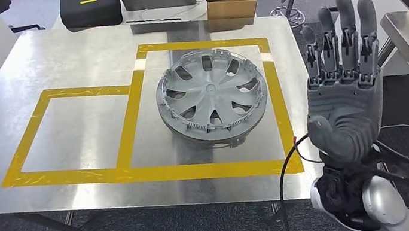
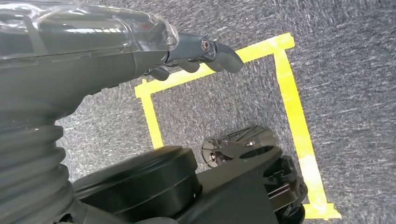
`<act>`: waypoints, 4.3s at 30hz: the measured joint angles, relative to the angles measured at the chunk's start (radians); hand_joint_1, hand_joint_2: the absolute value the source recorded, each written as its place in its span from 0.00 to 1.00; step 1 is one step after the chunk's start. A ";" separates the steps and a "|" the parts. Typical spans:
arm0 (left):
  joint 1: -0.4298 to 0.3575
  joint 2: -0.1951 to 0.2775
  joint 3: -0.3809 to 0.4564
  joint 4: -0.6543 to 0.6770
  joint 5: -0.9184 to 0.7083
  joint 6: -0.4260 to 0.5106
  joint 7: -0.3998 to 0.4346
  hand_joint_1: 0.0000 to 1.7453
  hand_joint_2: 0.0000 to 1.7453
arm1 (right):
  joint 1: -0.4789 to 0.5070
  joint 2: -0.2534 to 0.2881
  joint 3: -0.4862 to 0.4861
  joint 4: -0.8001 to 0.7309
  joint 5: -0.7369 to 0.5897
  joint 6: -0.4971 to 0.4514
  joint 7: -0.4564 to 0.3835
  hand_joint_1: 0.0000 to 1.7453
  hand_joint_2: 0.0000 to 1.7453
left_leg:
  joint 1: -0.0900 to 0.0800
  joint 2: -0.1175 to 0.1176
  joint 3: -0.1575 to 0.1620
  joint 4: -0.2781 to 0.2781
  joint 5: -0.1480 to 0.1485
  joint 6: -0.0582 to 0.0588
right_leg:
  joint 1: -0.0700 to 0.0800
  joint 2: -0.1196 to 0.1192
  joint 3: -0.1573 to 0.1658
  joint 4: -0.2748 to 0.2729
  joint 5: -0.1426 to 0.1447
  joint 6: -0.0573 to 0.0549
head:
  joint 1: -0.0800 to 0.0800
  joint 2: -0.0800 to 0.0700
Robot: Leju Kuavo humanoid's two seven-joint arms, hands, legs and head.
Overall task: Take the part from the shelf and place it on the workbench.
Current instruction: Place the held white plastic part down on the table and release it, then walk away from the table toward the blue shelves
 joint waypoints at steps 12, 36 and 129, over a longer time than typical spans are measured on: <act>0.000 0.003 0.002 0.000 0.001 -0.010 0.012 0.00 0.00 | 0.176 0.003 -0.013 -0.159 0.029 0.044 -0.045 0.00 1.00 | 0.000 0.017 0.001 0.000 -0.002 0.001 | 0.000 0.007 0.001 0.000 0.000 -0.001 | -0.001 0.000; -0.001 0.008 0.009 0.000 -0.012 -0.047 0.034 0.00 0.00 | 0.275 0.006 -0.045 -0.169 0.020 0.031 -0.035 0.00 1.00 | -0.010 0.026 0.005 -0.004 -0.001 0.023 | -0.011 0.016 0.004 -0.006 0.003 0.021 | -0.005 0.000; -0.015 0.005 0.005 -0.001 -0.066 -0.037 0.043 0.00 0.00 | 0.310 0.007 -0.115 -0.179 0.037 -0.004 -0.011 0.00 1.00 | 0.004 0.018 0.084 0.000 -0.060 0.010 | 0.024 0.037 -0.117 0.062 0.064 -0.030 | 0.024 0.000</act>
